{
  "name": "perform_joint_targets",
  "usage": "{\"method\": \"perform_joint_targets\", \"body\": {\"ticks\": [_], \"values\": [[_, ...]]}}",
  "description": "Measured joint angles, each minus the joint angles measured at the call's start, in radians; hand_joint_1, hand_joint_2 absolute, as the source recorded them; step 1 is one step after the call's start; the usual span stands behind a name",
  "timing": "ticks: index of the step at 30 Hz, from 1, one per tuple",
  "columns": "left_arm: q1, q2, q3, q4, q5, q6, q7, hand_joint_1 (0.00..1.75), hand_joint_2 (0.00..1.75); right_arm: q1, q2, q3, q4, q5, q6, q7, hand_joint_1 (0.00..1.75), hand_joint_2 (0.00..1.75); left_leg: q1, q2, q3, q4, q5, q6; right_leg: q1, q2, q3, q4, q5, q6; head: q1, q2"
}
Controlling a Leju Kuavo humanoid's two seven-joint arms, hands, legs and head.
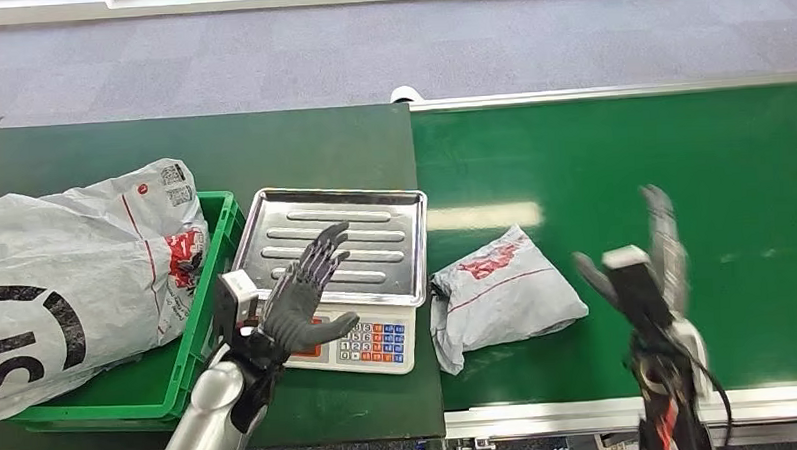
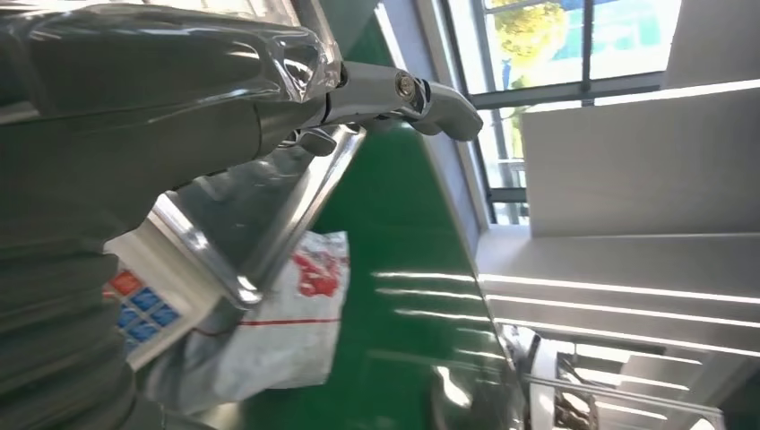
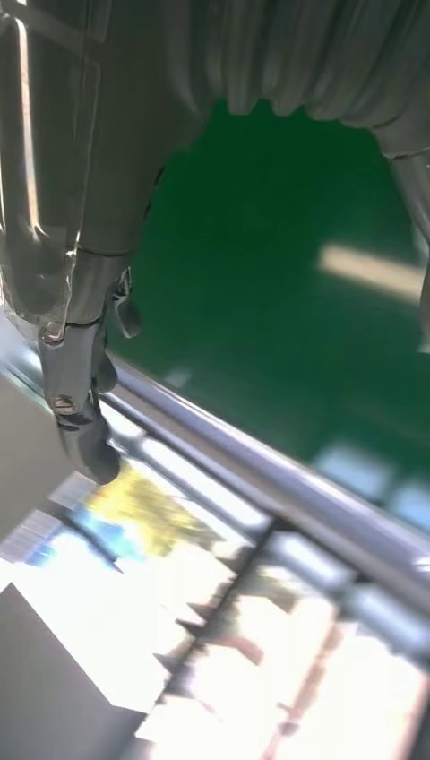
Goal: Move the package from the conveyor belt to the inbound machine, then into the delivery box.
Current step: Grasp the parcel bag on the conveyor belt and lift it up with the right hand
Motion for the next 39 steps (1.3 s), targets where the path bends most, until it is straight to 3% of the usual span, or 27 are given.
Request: {"method": "perform_joint_targets", "body": {"ticks": [3,5,10,20,22,24,26,28,29,31,35,39], "values": [[-0.043,0.003,-0.011,0.014,0.024,0.0,0.012,0.0,1.75,-0.193,0.015,0.274,0.291,0.155,0.443,-0.002,0.0,1.75,0.004,-0.014,0.006,0.002,0.009,0.0,0.001,-0.013,-0.008,-0.002,0.002,0.002,-0.002,0.0],[-0.049,0.009,-0.013,0.02,0.028,0.002,0.016,0.0,1.75,-0.253,0.009,0.412,0.399,0.137,0.55,-0.011,0.0,1.75,0.005,-0.028,0.006,0.0,0.012,-0.001,0.002,-0.026,-0.003,-0.002,0.0,0.001,-0.005,0.0],[-0.058,0.024,-0.02,0.037,0.032,0.003,0.017,0.0,1.75,-0.348,-0.003,0.575,0.566,0.113,0.407,-0.025,0.0,1.75,0.004,-0.017,0.008,-0.001,0.012,-0.003,0.003,-0.018,0.001,-0.002,0.002,-0.003,-0.007,0.0],[-0.064,0.036,-0.034,0.048,0.045,0.006,0.017,0.0,1.75,-0.399,-0.01,0.666,0.65,0.084,0.362,-0.026,0.0,1.75,0.004,-0.013,0.016,-0.001,0.012,-0.003,0.003,-0.014,0.007,-0.002,0.004,-0.003,-0.006,0.0],[-0.064,0.038,-0.037,0.048,0.05,0.016,0.017,0.0,1.75,-0.398,-0.013,0.684,0.652,0.089,0.322,-0.001,0.0,1.75,0.004,-0.013,0.017,-0.001,0.012,-0.003,0.003,-0.014,0.009,-0.002,0.004,-0.003,-0.007,0.0],[-0.057,0.04,-0.038,0.042,0.052,0.038,0.017,0.0,1.75,-0.396,-0.009,0.711,0.648,0.116,0.194,0.106,0.0,1.75,0.004,-0.014,0.017,-0.001,0.012,-0.003,0.003,-0.015,0.009,-0.002,0.004,-0.003,-0.007,0.0],[-0.032,0.04,-0.038,0.02,0.052,0.062,0.018,0.0,1.75,-0.376,-0.004,0.723,0.631,0.115,-0.041,0.262,0.0,1.75,0.004,-0.021,0.016,-0.001,0.013,-0.002,0.003,-0.021,0.009,-0.002,0.003,-0.001,-0.007,0.0],[0.002,0.04,-0.037,-0.006,0.05,0.073,0.02,0.0,1.75,-0.335,-0.014,0.693,0.587,0.032,-0.299,0.34,0.0,1.75,0.004,-0.029,0.012,0.0,0.015,-0.001,0.002,-0.029,0.008,-0.002,0.002,0.0,-0.006,0.0],[0.015,0.041,-0.036,-0.013,0.048,0.076,0.02,0.0,1.75,-0.309,-0.023,0.662,0.552,-0.038,-0.399,0.321,0.0,1.75,0.004,-0.031,0.008,0.0,0.016,-0.001,0.002,-0.031,0.006,-0.002,0.003,0.0,-0.005,0.0],[0.026,0.042,-0.036,-0.016,0.046,0.076,0.019,0.0,1.75,-0.264,-0.04,0.593,0.474,-0.173,-0.493,0.177,0.0,1.75,0.003,-0.027,0.003,0.0,0.017,0.0,0.001,-0.028,0.002,-0.002,0.006,0.0,-0.006,0.0],[0.026,0.041,-0.038,-0.016,0.045,0.075,0.007,0.0,1.75,-0.193,-0.057,0.492,0.348,-0.329,-0.513,-0.103,0.0,1.75,0.003,-0.02,-0.001,0.001,0.017,0.0,0.001,-0.021,-0.005,-0.002,0.008,0.0,-0.006,0.0],[0.026,0.043,-0.038,-0.016,0.046,0.073,-0.003,0.0,1.75,-0.133,-0.06,0.427,0.23,-0.452,-0.527,-0.261,0.0,1.75,0.003,-0.02,-0.005,0.001,0.016,0.0,0.002,-0.021,-0.009,-0.002,0.007,0.0,-0.006,0.0]]}}
